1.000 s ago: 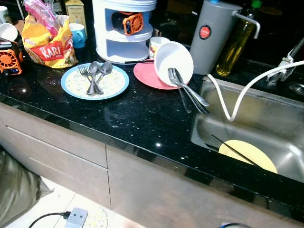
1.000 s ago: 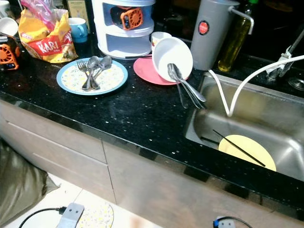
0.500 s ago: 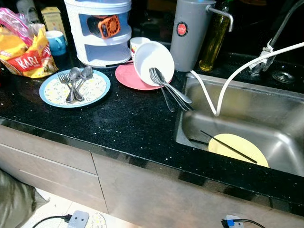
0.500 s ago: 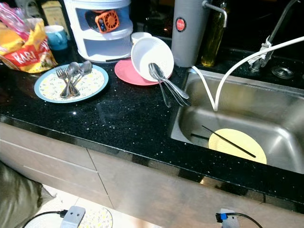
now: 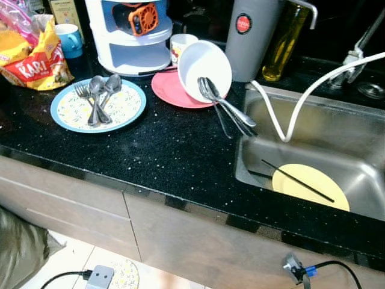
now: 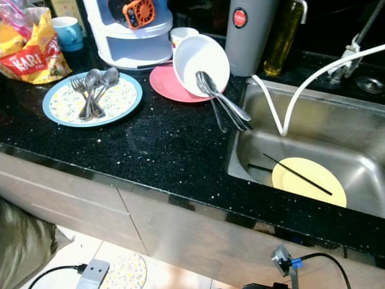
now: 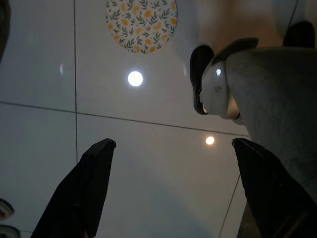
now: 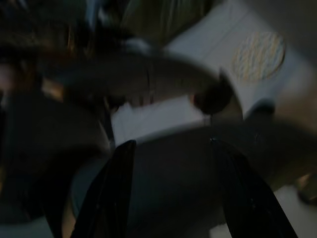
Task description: Kitchen organization
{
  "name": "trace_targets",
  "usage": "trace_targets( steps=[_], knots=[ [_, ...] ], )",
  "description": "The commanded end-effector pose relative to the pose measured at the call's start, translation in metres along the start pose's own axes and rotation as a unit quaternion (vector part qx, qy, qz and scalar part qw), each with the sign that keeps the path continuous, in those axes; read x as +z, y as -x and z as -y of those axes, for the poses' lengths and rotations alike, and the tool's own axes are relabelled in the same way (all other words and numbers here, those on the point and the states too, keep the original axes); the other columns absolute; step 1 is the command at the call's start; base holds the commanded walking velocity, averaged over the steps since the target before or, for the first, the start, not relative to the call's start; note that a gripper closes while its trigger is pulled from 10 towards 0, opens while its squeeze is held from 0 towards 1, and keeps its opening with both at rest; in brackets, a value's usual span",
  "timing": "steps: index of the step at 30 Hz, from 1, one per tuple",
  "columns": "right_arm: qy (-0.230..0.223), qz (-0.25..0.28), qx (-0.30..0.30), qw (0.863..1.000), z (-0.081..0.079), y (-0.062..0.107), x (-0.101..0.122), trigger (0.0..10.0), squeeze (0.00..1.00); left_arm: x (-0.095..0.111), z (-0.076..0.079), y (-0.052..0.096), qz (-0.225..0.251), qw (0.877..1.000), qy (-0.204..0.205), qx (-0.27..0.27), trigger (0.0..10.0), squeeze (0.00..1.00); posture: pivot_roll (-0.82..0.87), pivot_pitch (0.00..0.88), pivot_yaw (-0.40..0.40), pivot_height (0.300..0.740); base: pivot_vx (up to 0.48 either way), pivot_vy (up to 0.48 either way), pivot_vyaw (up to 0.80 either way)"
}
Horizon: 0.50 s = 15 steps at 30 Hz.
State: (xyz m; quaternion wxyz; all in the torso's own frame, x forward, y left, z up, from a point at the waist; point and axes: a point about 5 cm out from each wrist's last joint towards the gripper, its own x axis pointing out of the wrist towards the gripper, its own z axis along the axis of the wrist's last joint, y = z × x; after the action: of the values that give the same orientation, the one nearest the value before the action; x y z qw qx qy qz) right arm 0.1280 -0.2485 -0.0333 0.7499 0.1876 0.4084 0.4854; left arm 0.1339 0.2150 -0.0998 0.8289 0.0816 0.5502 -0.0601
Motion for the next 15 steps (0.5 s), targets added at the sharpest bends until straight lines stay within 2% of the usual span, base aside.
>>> trace_targets(
  steps=[1, 3, 4, 6, 8, 11, 15],
  knots=[
    [-0.011, -0.027, -0.006, 1.000, -0.001, 0.001, -0.011, 10.0, 0.00, -0.006, 0.006, 0.000, -0.010, 1.000, -0.007, -0.010, 10.0, 0.00, -0.02, 0.070, -0.051, 0.740, 0.000, 0.000, 0.00],
    [-0.024, -0.040, -0.013, 0.999, -0.001, 0.002, -0.017, 10.0, 0.00, -0.005, 0.006, 0.000, -0.010, 1.000, -0.008, -0.010, 10.0, 0.00, -0.02, 0.070, -0.050, 0.740, 0.000, 0.000, 0.00],
    [-0.045, -0.048, -0.037, 0.997, 0.001, 0.003, -0.023, 10.0, 0.00, -0.005, 0.006, -0.001, -0.010, 1.000, -0.009, -0.011, 10.0, 0.00, -0.02, 0.070, -0.051, 0.740, 0.000, 0.000, 0.00],
    [-0.059, -0.057, -0.053, 0.995, 0.001, 0.003, -0.029, 10.0, 0.00, -0.004, 0.007, -0.001, -0.009, 1.000, -0.010, -0.012, 10.0, 0.00, -0.02, 0.070, -0.051, 0.740, 0.000, 0.000, 0.00],
    [-0.059, -0.057, -0.053, 0.995, 0.001, 0.003, -0.029, 10.0, 0.00, -0.004, 0.007, -0.001, -0.009, 1.000, -0.010, -0.012, 10.0, 0.00, -0.02, 0.070, -0.051, 0.740, 0.000, 0.000, 0.00],
    [-0.104, -0.062, -0.071, 0.990, -0.003, 0.005, -0.044, 10.0, 0.00, -0.003, 0.008, -0.001, -0.009, 1.000, -0.012, -0.013, 10.0, 0.00, -0.02, 0.070, -0.052, 0.740, 0.000, 0.000, -0.69],
    [-0.116, -0.064, -0.078, 0.988, -0.005, 0.007, -0.052, 10.0, 0.00, -0.003, 0.008, -0.001, -0.009, 1.000, -0.012, -0.014, 10.0, 0.00, -0.02, 0.071, -0.052, 0.740, 0.000, 0.000, -0.80]
  ],
)
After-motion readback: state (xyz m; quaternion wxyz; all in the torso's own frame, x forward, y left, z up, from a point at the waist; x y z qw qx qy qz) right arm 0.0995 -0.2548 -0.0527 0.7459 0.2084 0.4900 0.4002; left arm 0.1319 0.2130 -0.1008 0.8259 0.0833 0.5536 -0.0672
